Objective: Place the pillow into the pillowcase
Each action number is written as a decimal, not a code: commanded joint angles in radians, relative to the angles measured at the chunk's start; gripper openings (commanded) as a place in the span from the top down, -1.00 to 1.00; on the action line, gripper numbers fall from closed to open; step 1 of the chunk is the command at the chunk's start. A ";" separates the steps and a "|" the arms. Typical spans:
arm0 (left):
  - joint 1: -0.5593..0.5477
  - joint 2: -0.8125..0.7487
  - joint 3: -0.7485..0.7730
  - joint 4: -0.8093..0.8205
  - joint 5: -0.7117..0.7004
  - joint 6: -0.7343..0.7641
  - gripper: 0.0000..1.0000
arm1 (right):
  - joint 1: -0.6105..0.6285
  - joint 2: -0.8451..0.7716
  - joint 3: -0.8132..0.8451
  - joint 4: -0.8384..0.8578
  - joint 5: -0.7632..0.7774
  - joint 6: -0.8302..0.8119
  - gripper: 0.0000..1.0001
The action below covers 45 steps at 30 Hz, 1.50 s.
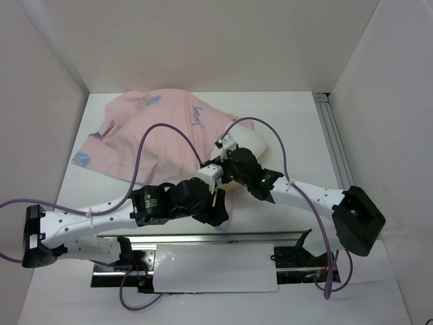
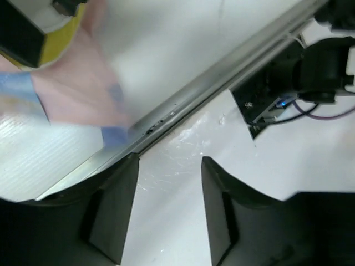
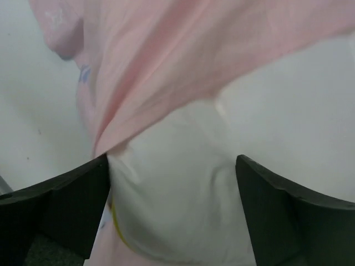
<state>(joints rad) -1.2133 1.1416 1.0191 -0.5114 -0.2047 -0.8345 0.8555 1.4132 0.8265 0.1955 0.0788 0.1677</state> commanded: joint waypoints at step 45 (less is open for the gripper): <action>0.650 1.325 1.349 -0.072 -0.005 0.721 -0.91 | -0.724 0.259 0.223 -0.159 -0.275 0.332 -1.00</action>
<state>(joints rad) -0.5571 2.4638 2.3669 -0.6456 -0.2310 -0.1360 0.1383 1.6531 0.9951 -0.0071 -0.1844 0.5007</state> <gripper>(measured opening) 0.973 0.999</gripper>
